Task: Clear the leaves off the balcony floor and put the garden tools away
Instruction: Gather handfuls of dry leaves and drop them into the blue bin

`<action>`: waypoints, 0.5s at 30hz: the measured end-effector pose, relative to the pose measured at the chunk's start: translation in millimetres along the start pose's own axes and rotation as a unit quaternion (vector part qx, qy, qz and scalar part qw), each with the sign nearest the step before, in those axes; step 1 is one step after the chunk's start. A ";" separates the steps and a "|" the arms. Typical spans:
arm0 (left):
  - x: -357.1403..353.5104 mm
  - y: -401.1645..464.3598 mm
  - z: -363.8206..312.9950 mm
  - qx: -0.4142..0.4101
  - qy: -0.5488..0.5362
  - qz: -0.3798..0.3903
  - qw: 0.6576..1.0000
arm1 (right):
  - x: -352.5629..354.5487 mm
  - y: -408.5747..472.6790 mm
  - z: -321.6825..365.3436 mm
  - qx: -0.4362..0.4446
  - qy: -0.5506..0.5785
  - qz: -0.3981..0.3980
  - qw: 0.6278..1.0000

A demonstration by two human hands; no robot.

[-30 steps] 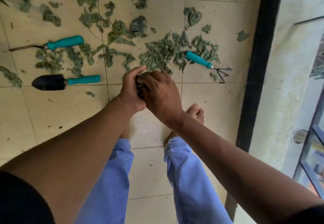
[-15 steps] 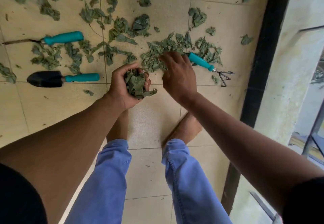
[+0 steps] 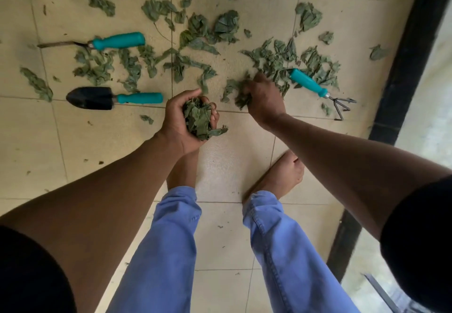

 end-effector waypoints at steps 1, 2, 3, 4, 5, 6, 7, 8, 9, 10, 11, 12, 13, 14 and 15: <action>1.0 -2.6 1.4 -0.001 -0.005 0.002 1.000 | 5.5 -3.0 -2.6 -0.033 0.045 -0.013 0.998; 2.0 -5.7 2.9 -0.003 -0.008 0.001 1.000 | 12.9 -6.7 -2.0 -0.062 0.091 -0.023 0.994; 1.4 -10.2 4.6 -0.006 -0.012 0.002 1.000 | 22.8 -11.2 1.8 -0.085 0.140 -0.031 0.986; 0.6 -14.8 6.0 -0.011 -0.016 0.003 1.000 | 33.8 -17.3 8.8 -0.105 0.190 -0.040 0.975; -0.2 -19.5 7.8 -0.017 -0.023 0.003 1.000 | 46.2 -24.6 18.8 -0.121 0.240 -0.048 0.962; -2.0 -25.5 9.5 -0.025 -0.031 0.001 0.999 | 58.3 -33.5 31.0 -0.135 0.290 -0.054 0.946; -3.2 -31.1 11.6 -0.034 -0.040 -0.001 0.999 | 71.7 -43.1 46.6 -0.141 0.336 -0.057 0.929; -4.0 -36.6 13.8 -0.043 -0.048 -0.002 0.998 | 84.5 -52.7 63.8 -0.138 0.375 -0.058 0.915; -7.0 -42.3 16.2 -0.050 -0.055 0.004 0.997 | 97.1 -62.2 83.1 -0.129 0.405 -0.055 0.903; -10.9 -49.1 18.7 -0.054 -0.057 0.014 0.997 | 108.1 -70.8 103.4 -0.117 0.439 -0.044 0.890; -15.4 -56.5 20.5 -0.058 -0.056 0.027 0.996 | 115.3 -78.9 124.4 -0.107 0.475 -0.025 0.873; -18.7 -64.6 21.4 -0.063 -0.055 0.029 0.996 | 119.3 -86.4 145.3 -0.099 0.507 0.000 0.856; -21.0 -72.9 20.8 -0.072 -0.060 0.025 0.995 | 122.5 -93.4 165.1 -0.089 0.522 0.022 0.848; -22.7 -81.9 18.8 -0.083 -0.069 0.020 0.994 | 125.8 -99.3 181.9 -0.076 0.513 0.030 0.855; -25.6 -91.2 16.8 -0.093 -0.081 0.025 0.992 | 130.3 -103.5 195.0 -0.056 0.476 0.023 0.877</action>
Point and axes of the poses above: each hand's wrist, its own y-axis towards the middle knuckle, its own x-axis out of the back of the hand, z = x × y, the point moved 8 cm from there along y, towards the middle knuckle, and after that the axes turned 9 degrees about x, right-handed, at the moved point
